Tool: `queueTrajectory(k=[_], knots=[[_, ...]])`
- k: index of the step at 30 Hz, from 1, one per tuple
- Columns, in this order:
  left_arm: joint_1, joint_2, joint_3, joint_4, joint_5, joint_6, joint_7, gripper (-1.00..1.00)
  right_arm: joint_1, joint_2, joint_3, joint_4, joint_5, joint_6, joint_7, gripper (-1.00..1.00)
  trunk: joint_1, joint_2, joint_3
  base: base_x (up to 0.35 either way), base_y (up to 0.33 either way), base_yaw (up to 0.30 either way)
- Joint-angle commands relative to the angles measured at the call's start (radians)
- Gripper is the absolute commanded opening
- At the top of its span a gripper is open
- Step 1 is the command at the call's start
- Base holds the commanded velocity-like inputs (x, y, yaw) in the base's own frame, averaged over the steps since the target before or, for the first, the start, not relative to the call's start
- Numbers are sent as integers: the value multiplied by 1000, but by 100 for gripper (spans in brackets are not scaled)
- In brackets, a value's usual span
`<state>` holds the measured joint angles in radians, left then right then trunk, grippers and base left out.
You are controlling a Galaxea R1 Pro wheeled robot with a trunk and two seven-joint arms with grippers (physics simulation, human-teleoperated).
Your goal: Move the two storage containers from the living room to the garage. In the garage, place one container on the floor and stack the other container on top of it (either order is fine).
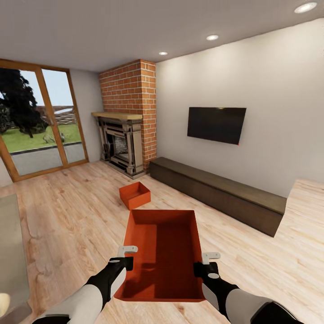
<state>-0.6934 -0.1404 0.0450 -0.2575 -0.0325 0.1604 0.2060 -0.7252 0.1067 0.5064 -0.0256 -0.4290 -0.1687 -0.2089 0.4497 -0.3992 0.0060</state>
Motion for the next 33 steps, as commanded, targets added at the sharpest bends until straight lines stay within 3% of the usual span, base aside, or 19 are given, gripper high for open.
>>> queueTrajectory(k=[1,33], knots=[[0,1,9,-2,-21,8,15,-100,0,-7,0,1,-14,-7,-6,-100,0,-1,0,0,0,0],[0,1,9,-2,-21,8,15,-100,0,-10,0,1,-14,-5,-6,-100,0,-1,1,0,0,0]])
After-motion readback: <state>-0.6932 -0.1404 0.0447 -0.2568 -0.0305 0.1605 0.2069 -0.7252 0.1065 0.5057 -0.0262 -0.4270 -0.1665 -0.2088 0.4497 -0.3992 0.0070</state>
